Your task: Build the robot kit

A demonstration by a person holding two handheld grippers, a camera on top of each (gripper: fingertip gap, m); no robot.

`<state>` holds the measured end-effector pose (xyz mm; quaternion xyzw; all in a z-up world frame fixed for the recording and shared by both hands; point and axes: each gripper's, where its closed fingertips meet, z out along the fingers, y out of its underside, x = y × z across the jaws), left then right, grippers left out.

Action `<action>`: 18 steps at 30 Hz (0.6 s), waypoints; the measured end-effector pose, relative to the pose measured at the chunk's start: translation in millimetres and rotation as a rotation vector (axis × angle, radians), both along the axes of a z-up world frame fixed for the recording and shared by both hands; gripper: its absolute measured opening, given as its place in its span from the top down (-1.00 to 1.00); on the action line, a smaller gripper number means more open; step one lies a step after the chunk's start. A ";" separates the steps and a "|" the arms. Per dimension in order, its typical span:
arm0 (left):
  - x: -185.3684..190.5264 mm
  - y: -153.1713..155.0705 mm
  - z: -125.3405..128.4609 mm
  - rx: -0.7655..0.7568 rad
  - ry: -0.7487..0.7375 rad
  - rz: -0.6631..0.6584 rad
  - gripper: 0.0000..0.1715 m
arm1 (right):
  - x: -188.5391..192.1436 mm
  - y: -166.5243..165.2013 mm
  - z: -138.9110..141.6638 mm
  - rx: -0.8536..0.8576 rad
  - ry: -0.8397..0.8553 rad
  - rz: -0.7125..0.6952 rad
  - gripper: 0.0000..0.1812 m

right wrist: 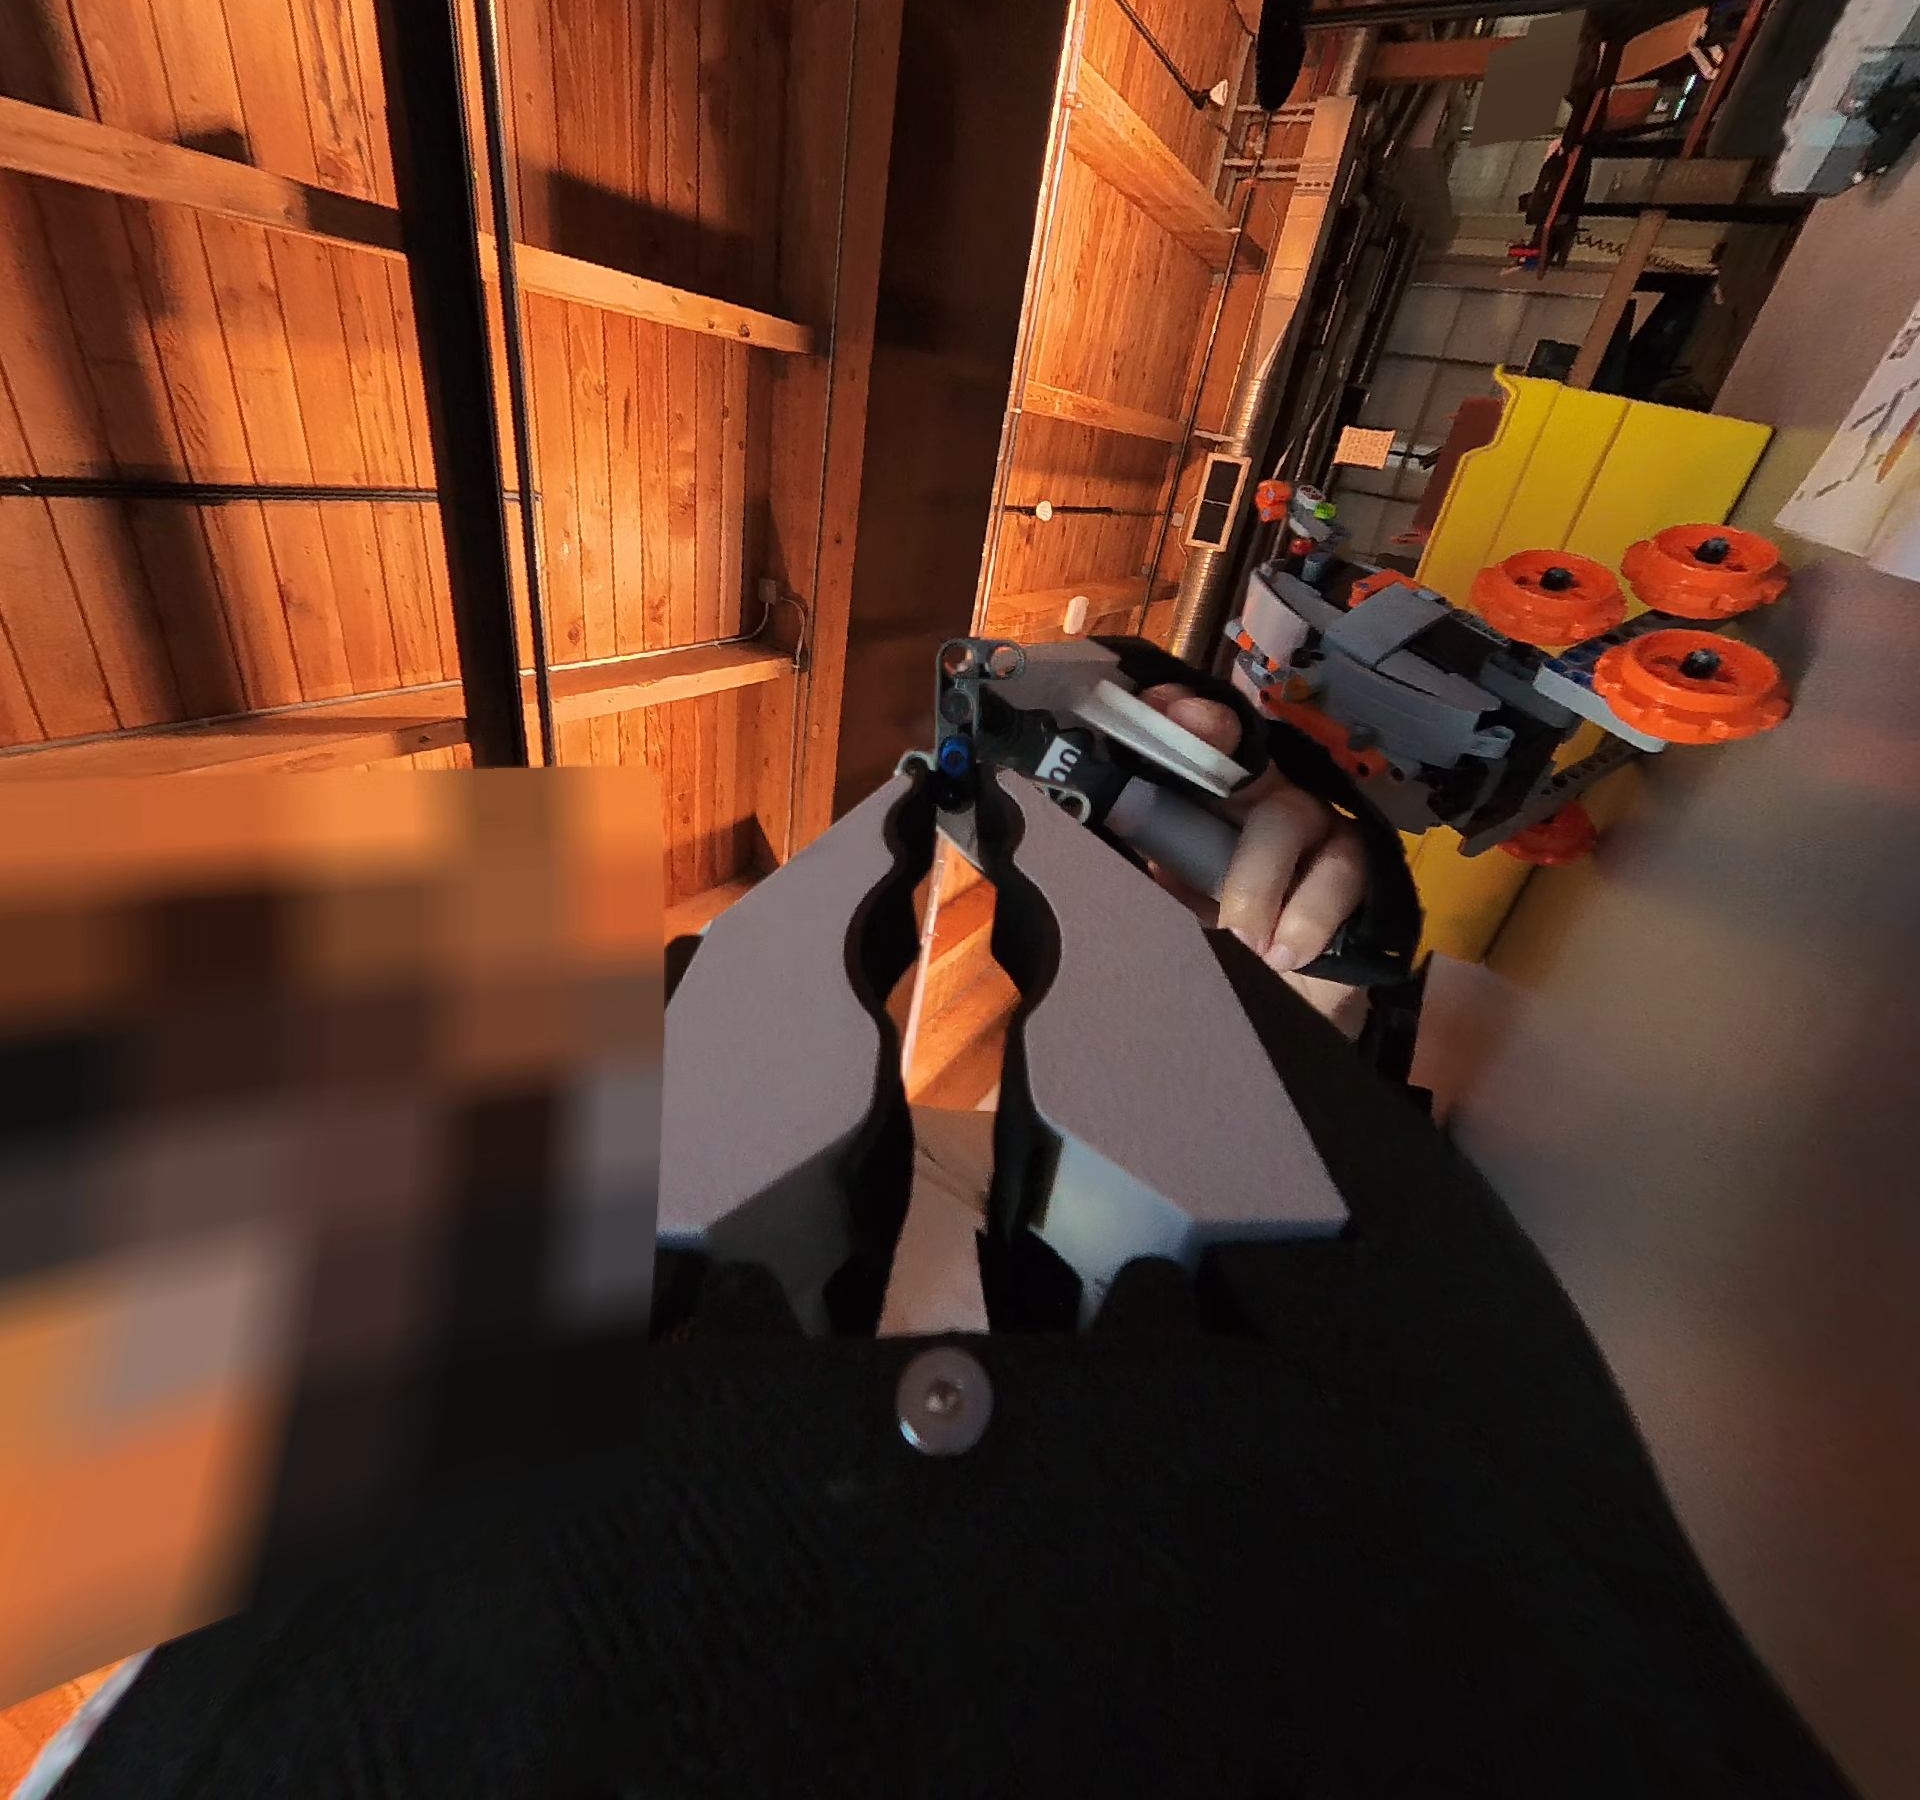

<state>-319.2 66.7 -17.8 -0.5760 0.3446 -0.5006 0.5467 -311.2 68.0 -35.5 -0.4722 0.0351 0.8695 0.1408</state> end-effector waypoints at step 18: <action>10.5 -8.5 -17.9 -0.053 0.088 -0.102 0.92 | -4.9 -2.7 -0.2 0.148 -0.127 -0.046 0.92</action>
